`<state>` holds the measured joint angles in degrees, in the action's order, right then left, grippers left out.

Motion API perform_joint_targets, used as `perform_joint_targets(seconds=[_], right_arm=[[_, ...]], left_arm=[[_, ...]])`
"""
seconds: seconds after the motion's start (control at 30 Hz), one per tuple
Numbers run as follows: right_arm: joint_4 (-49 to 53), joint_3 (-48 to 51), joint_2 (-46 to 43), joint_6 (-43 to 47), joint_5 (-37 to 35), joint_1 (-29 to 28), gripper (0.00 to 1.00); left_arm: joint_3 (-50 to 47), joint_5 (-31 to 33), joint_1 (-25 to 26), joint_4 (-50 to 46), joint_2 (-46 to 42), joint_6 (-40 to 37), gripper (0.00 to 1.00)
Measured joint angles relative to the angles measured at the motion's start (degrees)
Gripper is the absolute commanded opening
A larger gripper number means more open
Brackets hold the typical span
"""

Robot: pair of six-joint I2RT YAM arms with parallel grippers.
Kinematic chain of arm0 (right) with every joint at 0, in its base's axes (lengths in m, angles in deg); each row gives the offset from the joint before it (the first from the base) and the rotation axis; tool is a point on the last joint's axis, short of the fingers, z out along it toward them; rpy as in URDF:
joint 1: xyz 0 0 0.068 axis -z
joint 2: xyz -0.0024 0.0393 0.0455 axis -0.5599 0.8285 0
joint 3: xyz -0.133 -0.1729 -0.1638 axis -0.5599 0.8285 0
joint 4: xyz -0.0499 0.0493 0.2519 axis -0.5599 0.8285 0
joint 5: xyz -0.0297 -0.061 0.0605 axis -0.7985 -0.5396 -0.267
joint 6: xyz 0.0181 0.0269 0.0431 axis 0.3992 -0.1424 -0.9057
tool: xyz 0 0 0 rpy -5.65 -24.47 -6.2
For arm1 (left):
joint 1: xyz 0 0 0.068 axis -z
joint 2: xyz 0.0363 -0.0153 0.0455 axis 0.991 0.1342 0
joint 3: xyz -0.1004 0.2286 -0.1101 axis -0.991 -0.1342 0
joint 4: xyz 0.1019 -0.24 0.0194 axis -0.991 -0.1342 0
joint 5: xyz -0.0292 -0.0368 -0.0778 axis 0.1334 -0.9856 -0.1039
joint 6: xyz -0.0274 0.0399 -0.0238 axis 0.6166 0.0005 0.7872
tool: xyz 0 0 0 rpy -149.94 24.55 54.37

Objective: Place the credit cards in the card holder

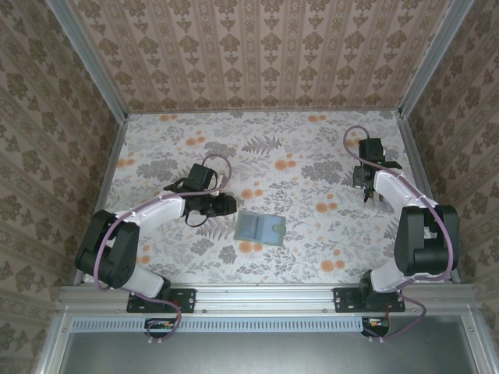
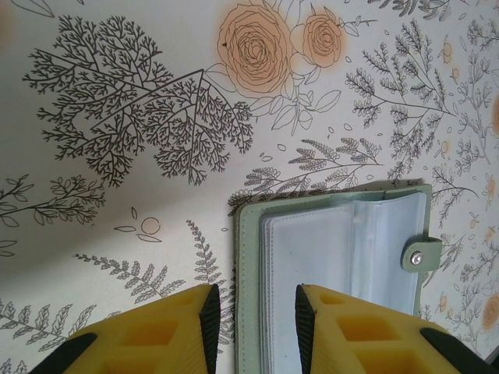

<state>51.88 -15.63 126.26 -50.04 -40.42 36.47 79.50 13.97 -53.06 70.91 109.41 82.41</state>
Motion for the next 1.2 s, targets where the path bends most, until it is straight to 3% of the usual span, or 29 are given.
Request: perform_joint_targets(seconds=[0.17, 0.5, 0.63, 0.87, 1.07, 1.2], right_arm=[[0.76, -0.26, 0.31, 0.79, -0.59, 0.00, 0.20], [4.07, -1.53, 2.62, 1.09, -2.38, 0.00, 0.20], [4.63, -1.99, 2.84, 1.22, -3.30, -0.02, 0.02], [6.38, -2.54, 2.08, 1.07, -3.08, -0.66, 0.00], [10.40, -3.30, -5.99, 0.44, -2.25, -3.10, 0.00], [11.43, -3.78, -14.51, -1.01, 3.76, -5.51, 0.00]], left_arm=[[0.00, -0.15, 0.00, 0.37, 0.02, 0.00, 0.34], [0.00, -0.37, 0.00, 0.72, 0.02, 0.00, 0.33], [0.00, -0.37, 0.00, 0.72, 0.02, 0.00, 0.33], [0.00, -0.39, 0.00, 0.72, 0.02, 0.00, 0.33], [0.00, -0.33, 0.00, 0.70, 0.02, 0.00, 0.34], [0.00, -0.31, 0.00, 0.20, 0.02, -0.02, 0.39]])
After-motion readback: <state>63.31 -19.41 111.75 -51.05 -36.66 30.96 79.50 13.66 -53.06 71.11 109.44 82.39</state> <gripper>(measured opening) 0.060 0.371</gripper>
